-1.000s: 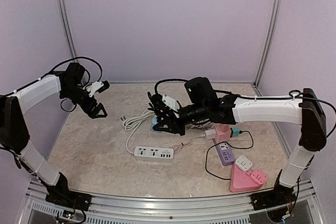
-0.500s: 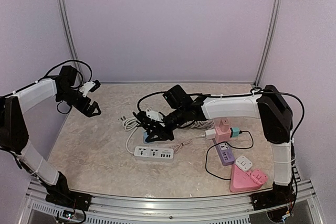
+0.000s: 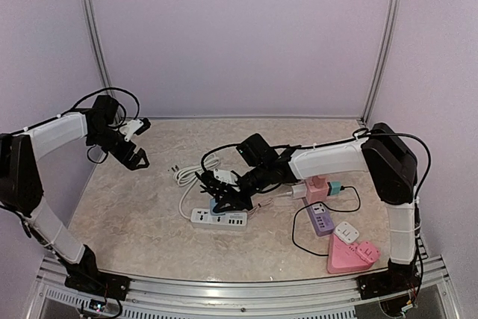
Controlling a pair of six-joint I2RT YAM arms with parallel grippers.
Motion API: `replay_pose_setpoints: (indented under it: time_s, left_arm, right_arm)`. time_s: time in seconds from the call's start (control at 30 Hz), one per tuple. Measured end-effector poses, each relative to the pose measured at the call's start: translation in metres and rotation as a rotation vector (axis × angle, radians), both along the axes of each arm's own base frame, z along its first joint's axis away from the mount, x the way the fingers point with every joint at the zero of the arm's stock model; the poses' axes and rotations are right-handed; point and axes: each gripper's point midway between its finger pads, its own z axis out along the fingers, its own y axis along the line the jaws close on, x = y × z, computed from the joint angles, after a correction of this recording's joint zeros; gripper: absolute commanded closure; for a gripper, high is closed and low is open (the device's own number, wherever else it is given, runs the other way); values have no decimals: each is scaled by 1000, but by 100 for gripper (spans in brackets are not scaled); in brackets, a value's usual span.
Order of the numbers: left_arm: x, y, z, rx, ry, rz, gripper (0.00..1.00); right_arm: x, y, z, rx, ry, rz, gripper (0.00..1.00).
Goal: Insert the plug
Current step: Insert the plug into the socket.
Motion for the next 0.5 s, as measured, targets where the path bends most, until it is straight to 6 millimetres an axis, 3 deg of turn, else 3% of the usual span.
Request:
replay_pose_setpoints:
  time_s: [0.5]
  left_arm:
    - [-2,-8,-4,39,-1,-44,1]
  right_arm:
    - [6,-8,0,-33,-72,-44,100]
